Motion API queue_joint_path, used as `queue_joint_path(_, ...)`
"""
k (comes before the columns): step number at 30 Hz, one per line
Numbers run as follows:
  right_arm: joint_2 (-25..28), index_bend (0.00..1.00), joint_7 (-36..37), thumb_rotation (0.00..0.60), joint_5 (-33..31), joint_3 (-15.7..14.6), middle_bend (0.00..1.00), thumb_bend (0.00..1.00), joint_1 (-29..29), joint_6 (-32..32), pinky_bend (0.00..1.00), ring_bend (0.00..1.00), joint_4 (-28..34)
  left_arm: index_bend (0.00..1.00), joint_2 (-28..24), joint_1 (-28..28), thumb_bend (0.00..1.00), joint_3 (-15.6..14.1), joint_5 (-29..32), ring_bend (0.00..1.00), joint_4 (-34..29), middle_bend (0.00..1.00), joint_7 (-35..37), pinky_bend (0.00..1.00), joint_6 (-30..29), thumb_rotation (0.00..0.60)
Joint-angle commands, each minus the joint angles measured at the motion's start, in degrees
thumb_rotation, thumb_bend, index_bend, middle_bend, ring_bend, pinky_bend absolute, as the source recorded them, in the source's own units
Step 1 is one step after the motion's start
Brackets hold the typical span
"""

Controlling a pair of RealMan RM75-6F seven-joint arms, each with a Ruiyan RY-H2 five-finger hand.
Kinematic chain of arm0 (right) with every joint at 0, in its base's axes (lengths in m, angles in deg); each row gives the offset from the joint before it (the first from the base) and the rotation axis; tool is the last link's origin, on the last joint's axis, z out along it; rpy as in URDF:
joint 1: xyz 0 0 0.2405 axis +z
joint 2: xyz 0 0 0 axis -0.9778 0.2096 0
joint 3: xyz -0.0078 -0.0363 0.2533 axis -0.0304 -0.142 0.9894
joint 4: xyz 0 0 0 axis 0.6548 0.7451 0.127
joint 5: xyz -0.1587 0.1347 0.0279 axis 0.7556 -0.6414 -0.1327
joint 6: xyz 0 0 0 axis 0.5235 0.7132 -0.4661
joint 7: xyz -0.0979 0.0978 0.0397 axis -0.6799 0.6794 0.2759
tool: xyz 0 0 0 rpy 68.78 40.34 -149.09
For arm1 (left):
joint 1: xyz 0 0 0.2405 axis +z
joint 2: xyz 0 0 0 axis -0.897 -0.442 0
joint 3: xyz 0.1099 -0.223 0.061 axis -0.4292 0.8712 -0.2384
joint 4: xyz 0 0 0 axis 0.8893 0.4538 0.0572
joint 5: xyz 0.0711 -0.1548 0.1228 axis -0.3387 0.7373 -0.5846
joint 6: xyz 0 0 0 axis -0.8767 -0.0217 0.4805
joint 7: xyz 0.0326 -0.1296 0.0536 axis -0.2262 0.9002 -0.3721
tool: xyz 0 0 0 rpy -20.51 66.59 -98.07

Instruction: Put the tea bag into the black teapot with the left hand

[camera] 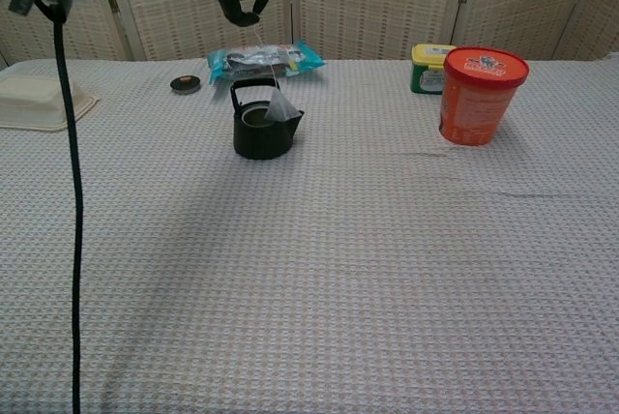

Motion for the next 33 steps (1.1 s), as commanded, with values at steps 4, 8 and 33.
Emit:
queue_joint_path(4, -0.3, 0.0, -0.8, 0.6, -0.3, 0.2, 0.0, 0.28, 0.0, -0.1, 0.0, 0.0, 0.2, 0.64, 2.9, -0.4, 0.44, -0.7, -3.4, 1.0, 6.1, 1.0, 3.8, 1.0, 3.3, 0.6)
queue_joint_path(8, -0.4, 0.0, -1.3, 0.6, -1.1, 0.4, 0.0, 0.28, 0.5, 1.0, 0.0, 0.0, 0.2, 0.64, 3.2, -0.7, 0.44, -0.3, -5.4, 1.0, 8.6, 1.0, 5.6, 1.0, 4.3, 0.6)
queue_joint_path(33, -0.7, 0.0, -3.2, 0.6, -2.6, 0.8, 0.0, 0.28, 1.5, 3.0, 0.0, 0.0, 0.8, 0.64, 2.5, 2.2, 0.44, -1.2, -8.9, 1.0, 12.3, 1.0, 13.4, 1.0, 7.9, 0.6)
